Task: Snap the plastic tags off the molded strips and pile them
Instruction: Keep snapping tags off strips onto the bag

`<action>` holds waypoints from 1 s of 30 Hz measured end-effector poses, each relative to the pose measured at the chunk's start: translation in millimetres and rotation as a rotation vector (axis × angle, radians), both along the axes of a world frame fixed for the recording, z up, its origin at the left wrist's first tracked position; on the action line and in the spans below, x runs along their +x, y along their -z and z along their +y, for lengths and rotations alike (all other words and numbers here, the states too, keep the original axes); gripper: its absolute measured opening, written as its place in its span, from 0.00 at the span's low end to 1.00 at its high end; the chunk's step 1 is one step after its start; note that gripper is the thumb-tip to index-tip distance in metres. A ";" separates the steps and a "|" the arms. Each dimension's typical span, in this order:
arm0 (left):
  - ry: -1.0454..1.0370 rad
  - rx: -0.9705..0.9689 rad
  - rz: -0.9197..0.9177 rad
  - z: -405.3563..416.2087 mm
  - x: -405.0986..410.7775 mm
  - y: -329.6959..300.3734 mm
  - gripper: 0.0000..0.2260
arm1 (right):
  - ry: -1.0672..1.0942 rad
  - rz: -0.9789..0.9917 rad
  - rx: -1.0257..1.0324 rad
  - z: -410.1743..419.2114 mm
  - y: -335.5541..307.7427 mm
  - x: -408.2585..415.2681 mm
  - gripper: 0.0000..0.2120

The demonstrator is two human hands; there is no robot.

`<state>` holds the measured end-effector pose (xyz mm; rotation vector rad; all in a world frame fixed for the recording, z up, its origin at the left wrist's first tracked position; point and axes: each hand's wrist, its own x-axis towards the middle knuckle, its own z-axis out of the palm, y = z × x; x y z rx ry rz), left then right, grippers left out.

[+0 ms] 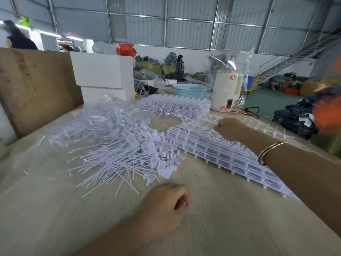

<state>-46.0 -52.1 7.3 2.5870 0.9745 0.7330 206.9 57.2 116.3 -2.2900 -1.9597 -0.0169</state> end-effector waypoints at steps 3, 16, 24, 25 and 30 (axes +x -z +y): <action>0.002 -0.014 -0.006 0.0 -1.3 -0.7 0.06 | -0.039 -0.033 -0.104 2.8 17.5 -11.5 0.15; 0.031 -0.054 -0.017 3.2 -2.6 -3.5 0.06 | 0.048 0.301 0.471 25.4 10.6 -25.5 0.16; 0.053 -0.640 -0.475 9.4 -3.6 -29.5 0.11 | -0.253 0.164 0.553 -42.0 0.6 -67.0 0.14; 0.053 -0.671 -0.514 10.6 -2.3 -35.1 0.11 | -0.256 0.173 0.586 -47.3 -0.8 -69.1 0.14; 0.051 -0.760 -0.407 10.0 6.1 -50.8 0.13 | -0.150 0.547 0.496 -42.7 -24.6 -60.2 0.16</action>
